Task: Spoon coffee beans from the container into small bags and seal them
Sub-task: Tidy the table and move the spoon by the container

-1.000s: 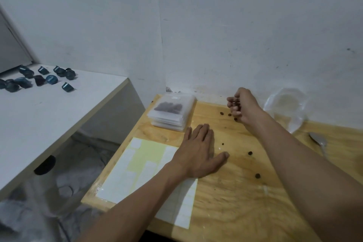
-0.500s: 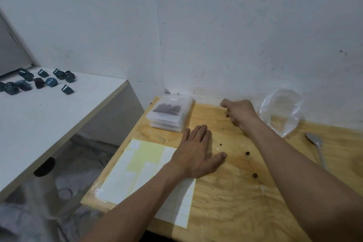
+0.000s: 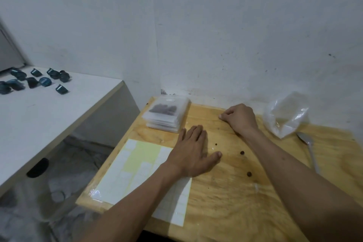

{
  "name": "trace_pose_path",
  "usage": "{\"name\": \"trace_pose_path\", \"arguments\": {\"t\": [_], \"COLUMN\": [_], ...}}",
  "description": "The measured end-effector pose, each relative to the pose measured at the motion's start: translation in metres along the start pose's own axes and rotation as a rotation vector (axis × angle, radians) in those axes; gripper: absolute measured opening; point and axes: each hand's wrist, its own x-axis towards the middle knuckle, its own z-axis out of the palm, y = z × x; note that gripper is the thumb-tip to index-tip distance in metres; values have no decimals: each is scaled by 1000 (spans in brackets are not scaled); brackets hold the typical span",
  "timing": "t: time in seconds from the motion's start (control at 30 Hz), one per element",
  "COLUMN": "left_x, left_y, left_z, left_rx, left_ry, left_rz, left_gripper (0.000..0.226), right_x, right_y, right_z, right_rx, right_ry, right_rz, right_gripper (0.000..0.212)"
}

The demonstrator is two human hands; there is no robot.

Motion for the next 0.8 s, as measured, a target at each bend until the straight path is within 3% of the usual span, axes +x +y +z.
{"name": "trace_pose_path", "arguments": {"t": [0.1,0.13,0.23,0.3,0.37,0.5,0.6,0.73,0.8], "left_x": [0,0,0,0,0,0,0,0,0], "left_y": [0,0,0,-1,0,-1,-1,1,1], "left_z": [0,0,-1,-1,-1,-1,-2,-4,-4], "left_rx": [0,0,-5,-8,-5,4,3,-19,-26], "left_ry": [7,8,1,-4,-6,-3,-8,-12,-11], "left_rz": [1,4,12,17,17,14,13,6,11], "left_gripper": [94,94,94,97,102,102,98,94,94], "right_x": [2,3,8,9,5,-11,-17,-18,-19], "right_y": [-2,-5,-16,-17,-13,-5,2,5,1], "right_z": [0,-3,-18,-26,-28,-22,-13,-6,-8], "right_rx": [111,260,940,1213,1122,372,123,76,239], "right_ry": [-9,-14,-107,-128,-117,-3,8,17,-2], "right_rz": [118,203,540,667,623,241,125,177,294], "right_gripper": [38,41,16,20,25,22,14,13,16]}}
